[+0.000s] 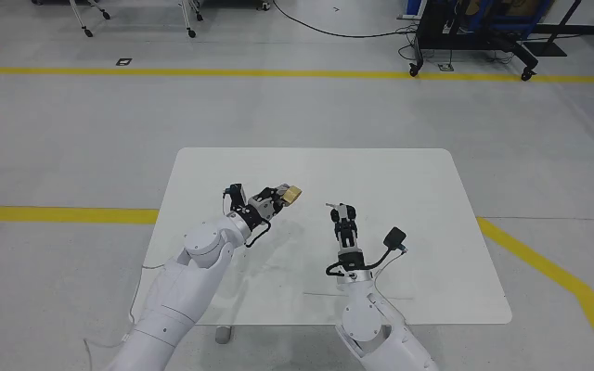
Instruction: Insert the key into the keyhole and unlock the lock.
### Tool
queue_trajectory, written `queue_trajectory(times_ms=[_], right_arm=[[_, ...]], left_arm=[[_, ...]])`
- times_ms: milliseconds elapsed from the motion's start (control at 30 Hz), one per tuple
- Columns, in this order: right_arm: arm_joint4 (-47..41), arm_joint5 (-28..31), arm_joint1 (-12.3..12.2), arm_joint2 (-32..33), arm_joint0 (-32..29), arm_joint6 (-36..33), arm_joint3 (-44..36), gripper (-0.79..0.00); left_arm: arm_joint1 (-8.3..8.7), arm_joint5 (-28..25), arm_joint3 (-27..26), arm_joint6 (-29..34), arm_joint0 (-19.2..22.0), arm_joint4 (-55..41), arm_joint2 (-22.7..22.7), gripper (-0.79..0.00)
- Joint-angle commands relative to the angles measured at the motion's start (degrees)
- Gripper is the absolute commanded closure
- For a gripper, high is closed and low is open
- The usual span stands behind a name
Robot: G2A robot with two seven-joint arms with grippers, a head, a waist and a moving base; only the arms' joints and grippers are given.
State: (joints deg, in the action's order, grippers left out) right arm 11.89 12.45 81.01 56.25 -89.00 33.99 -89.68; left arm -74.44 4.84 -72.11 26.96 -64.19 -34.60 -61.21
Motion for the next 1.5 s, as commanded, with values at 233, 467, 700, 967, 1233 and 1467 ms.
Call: queue_trajectory(times_ms=[233, 467, 700, 967, 1233, 1467], right_arm=[[0.15, -0.15, 0.03, -0.06, 0.07, -0.09, 0.1, 0.0], [6.28, -0.79, 0.8, -3.25, -0.65, 2.79, -0.63, 0.0], [14.53, -0.17, 2.64, -8.13, 0.05, 13.73, 2.19, 0.0], [11.56, -1.22, 4.54, -9.75, 1.59, 16.74, 5.49, 0.0], [11.03, -1.47, 5.79, -10.03, 2.03, 18.3, 6.89, 0.0], [12.53, -1.68, 6.96, -10.33, 2.37, 22.54, 8.89, 0.0]], left_arm=[[-0.41, 1.11, 0.9, 1.27, 0.34, -2.85, 0.55, 0.0], [-0.65, -0.85, 0.59, 2.25, -0.57, -4.45, 0.16, 0.0], [-0.52, -4.4, -1.58, -1.42, -1.06, 2.52, 0.28, 0.0], [-0.43, -5.7, -4.79, -2.98, -2.76, 7.13, 0.6, 0.0], [-0.54, -6.0, -5.74, -3.41, -3.36, 8.01, 0.31, 0.0], [-0.75, -5.81, -6.54, -3.88, -3.73, 9.04, 0.77, 0.0]])
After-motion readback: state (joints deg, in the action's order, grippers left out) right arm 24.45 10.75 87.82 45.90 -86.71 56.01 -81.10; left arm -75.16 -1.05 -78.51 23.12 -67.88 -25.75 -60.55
